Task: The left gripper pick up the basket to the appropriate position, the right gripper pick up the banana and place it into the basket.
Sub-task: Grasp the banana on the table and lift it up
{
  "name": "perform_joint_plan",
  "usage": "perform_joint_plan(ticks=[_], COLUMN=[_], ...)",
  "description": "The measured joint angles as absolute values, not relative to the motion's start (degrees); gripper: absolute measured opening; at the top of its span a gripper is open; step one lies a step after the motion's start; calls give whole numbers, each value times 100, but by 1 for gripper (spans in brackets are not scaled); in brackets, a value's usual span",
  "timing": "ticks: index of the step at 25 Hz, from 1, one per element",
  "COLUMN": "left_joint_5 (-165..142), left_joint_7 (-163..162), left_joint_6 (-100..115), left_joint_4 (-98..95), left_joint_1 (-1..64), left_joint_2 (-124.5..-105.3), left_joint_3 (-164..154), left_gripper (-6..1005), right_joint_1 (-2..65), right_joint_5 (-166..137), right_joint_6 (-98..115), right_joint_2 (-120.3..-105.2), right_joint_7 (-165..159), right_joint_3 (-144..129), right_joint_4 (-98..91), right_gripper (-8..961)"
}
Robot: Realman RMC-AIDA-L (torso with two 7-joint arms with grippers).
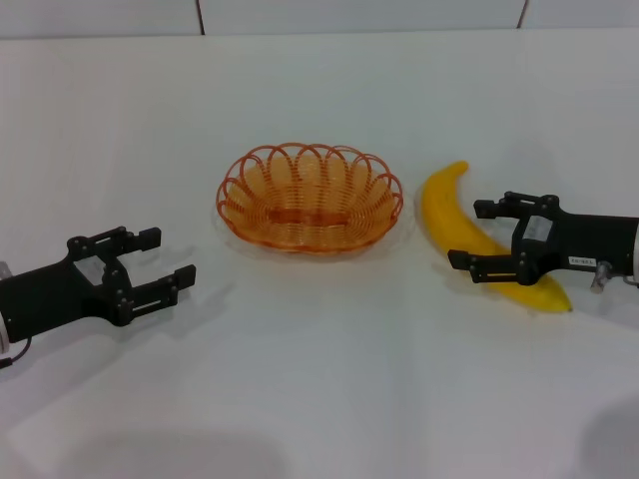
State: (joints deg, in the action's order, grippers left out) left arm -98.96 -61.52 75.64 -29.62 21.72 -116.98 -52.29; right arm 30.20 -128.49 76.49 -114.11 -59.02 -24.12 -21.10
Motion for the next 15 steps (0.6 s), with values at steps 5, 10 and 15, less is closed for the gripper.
perform_joint_plan(ticks=[5, 10, 15], left_joint_5=[-9896, -9896, -9896], left_joint_7=[-6152, -6152, -6152], left_joint_6=[7574, 7576, 7586], left_joint_4=[-2962, -2962, -2962], left_joint_1=[2171, 2171, 2171], left_joint_2=[-11698, -11698, -11698], left_joint_3=[-5229, -5229, -5229], left_gripper=[730, 731, 730], right_joint_1=[3023, 3024, 3024], right_joint_5=[-12849, -12824, -12815], right_joint_6=[7408, 7345, 7342], right_joint_2=[-11417, -11417, -11417], right_joint_7=[-6026, -6040, -6086], right_joint_3=[-2423, -2426, -2419], right_joint_4=[-2092, -2070, -2061], right_gripper=[877, 877, 877])
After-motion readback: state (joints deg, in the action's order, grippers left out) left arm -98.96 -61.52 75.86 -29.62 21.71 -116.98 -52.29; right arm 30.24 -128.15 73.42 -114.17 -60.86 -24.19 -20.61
